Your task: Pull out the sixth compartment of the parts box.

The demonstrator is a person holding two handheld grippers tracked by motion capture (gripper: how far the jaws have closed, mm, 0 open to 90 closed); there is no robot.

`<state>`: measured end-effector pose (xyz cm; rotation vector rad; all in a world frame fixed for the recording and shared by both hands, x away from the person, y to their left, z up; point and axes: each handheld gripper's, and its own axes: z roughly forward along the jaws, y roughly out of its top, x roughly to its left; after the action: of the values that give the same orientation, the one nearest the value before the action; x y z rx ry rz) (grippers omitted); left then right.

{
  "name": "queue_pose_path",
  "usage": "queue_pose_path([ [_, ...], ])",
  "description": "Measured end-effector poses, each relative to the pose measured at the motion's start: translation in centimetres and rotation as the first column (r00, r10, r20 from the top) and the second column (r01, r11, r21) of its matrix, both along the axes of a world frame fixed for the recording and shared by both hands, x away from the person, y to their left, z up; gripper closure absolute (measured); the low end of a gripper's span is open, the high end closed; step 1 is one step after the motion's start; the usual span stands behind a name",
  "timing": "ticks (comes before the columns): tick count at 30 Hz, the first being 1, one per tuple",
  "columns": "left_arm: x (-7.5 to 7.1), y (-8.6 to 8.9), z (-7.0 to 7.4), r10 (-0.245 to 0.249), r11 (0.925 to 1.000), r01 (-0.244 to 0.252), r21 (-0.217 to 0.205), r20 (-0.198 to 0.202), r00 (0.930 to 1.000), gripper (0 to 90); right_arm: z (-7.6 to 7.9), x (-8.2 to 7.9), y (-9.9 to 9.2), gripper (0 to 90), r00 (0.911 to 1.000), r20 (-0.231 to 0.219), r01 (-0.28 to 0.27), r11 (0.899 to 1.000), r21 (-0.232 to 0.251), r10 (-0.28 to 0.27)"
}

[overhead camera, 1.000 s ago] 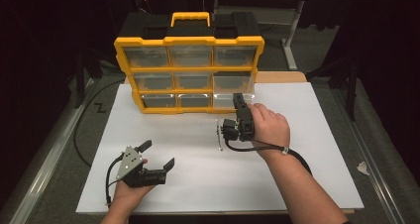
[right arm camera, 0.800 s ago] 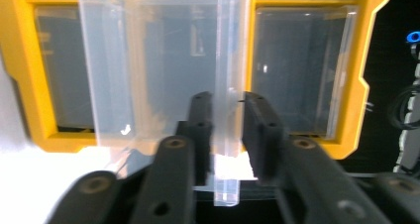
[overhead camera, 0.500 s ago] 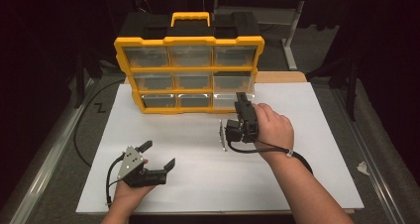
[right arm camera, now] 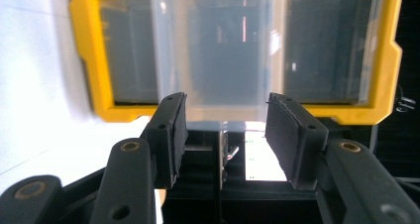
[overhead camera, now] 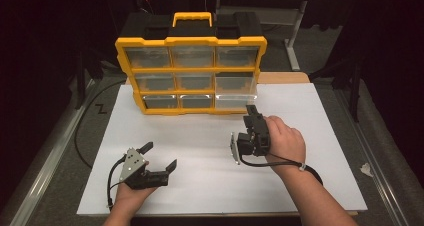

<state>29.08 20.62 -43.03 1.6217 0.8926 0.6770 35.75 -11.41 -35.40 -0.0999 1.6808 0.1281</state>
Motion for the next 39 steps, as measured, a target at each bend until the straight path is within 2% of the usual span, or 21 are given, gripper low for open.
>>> queue_pose_path([
  [9, 0.1, 0.0, -0.1, 0.009, 0.9999, -0.009, 0.010, -0.002, 1.0000, 2.4, -3.3, -0.7, -1.9, 51.1, 0.9992, -0.041, 0.002, 1.000, -0.007, -0.002],
  [12, 0.1, 0.0, -0.1, 0.010, 0.9999, -0.010, 0.011, -0.002, 1.0000, 2.4, -4.9, -1.0, -2.5, 50.0, 0.9975, -0.070, 0.010, 1.000, -0.005, -0.011],
  [13, 0.1, 0.0, -0.1, 0.010, 0.9999, -0.010, 0.011, -0.003, 0.9999, 2.4, -5.5, -1.1, -2.8, 50.0, 0.9965, -0.082, 0.020, 1.000, 0.012, -0.019],
  [15, 0.1, -0.1, -0.1, 0.008, 0.9999, -0.008, 0.010, -0.002, 1.0000, 2.4, -6.1, -1.3, -3.1, 50.0, 0.9963, -0.086, 0.009, 1.000, -0.017, -0.011],
  [17, 0.1, -0.1, -0.1, 0.004, 0.9999, -0.004, 0.015, -0.001, 1.0000, 2.4, -6.9, -1.6, -3.6, 50.0, 0.9943, -0.103, 0.025, 1.000, -0.006, -0.025],
  [23, 0.1, -0.1, -0.1, 0.009, 0.9998, -0.009, 0.019, -0.004, 1.0000, 2.4, -8.3, -2.1, -5.5, 50.1, 0.9924, -0.116, 0.037, 0.999, -0.026, -0.040],
  [28, 0.2, -0.1, -0.2, 0.014, 0.9997, -0.014, 0.021, -0.007, 0.9999, 2.4, -8.4, -2.4, -6.9, 49.6, 0.9920, -0.114, 0.053, 0.999, -0.012, -0.054],
  [30, 0.2, -0.1, -0.2, 0.015, 0.9996, -0.014, 0.023, -0.008, 0.9999, 2.4, -8.4, -2.5, -7.7, 48.9, 0.9917, -0.116, 0.058, 0.998, 0.009, -0.056],
  [33, 0.2, -0.1, -0.2, 0.016, 0.9997, -0.016, 0.020, -0.006, 0.9999, 2.5, -8.0, -2.6, -8.9, 48.1, 0.9895, -0.120, 0.084, 0.996, 0.023, -0.081],
  [36, 0.2, -0.1, -0.2, 0.017, 0.9997, -0.017, 0.020, -0.007, 0.9998, 2.5, -7.9, -2.6, -9.6, 46.3, 0.9887, -0.111, 0.102, 0.995, 0.017, -0.100],
  [39, 0.1, -0.1, -0.1, 0.016, 0.9997, -0.016, 0.020, -0.005, 0.9999, 2.5, -8.0, -2.4, -9.7, 43.9, 0.9863, -0.127, 0.109, 0.994, 0.014, -0.106],
])
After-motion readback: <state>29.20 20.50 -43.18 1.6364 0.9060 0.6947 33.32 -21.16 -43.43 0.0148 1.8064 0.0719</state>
